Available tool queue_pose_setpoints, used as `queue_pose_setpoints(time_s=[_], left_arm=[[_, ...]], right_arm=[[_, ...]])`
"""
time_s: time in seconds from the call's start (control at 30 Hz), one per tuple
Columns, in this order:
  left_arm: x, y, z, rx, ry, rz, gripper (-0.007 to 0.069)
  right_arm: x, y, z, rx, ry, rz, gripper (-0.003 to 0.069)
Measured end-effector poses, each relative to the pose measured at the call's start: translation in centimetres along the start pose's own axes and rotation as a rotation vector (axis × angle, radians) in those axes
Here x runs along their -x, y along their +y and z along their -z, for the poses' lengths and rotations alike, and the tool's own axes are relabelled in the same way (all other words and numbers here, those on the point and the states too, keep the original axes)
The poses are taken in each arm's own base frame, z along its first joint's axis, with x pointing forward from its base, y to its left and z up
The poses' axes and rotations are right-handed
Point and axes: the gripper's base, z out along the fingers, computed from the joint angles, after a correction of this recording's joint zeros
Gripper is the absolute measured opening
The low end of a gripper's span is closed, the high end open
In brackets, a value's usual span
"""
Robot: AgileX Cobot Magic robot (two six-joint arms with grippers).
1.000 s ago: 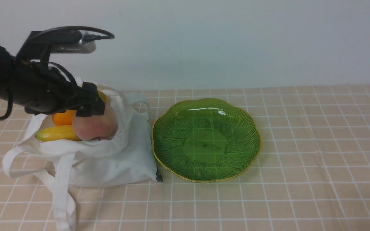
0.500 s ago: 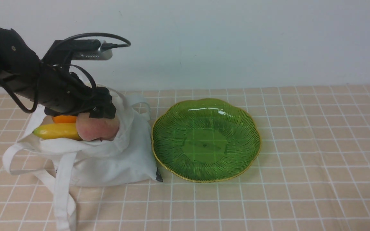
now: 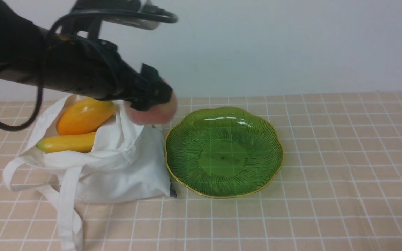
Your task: Take the fruit out of the bag on the brown coffee tablecloth and place them on the plate.
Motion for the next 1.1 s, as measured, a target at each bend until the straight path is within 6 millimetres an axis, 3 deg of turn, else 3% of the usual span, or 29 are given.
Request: queue_pose_setpoints(time_s=[0.1,0.2,0.37,0.5,0.7,0.93,1.07,1.1], left_arm=[[-0.1,-2.1,-2.6,-0.047,-0.010,-0.036,0.0590],[-0.9,-3.1,-6.2,-0.054,0.004,-0.042,0.0590],[-4.0,-2.6,-12.2,-0.048,0.123,0.019,0.0590],[-6.3,-2.0,-15.2,-0.043,0.204,0.093,0.0590],[-7.0,-1.8,-16.3,-0.036,0.216,0.143,0.0678],[-4.4,-1.4,-15.6,-0.057,0.184,0.119,0.0685],[-2.0,-0.6,-13.3,-0.080,0.198,0.106,0.0643],[-0.5,0.0,-11.2,-0.070,0.182,0.111,0.0563]], right_arm=[[0.0,0.0,0.0,0.000,0.000,0.000,-0.0014],[0.0,0.0,0.0,0.000,0.000,0.000,-0.0014],[0.0,0.0,0.0,0.000,0.000,0.000,-0.0014],[0.0,0.0,0.0,0.000,0.000,0.000,-0.0014],[0.0,0.0,0.0,0.000,0.000,0.000,-0.0014],[0.0,0.0,0.0,0.000,0.000,0.000,-0.0014],[0.0,0.0,0.0,0.000,0.000,0.000,-0.0014],[0.0,0.0,0.0,0.000,0.000,0.000,-0.0014]])
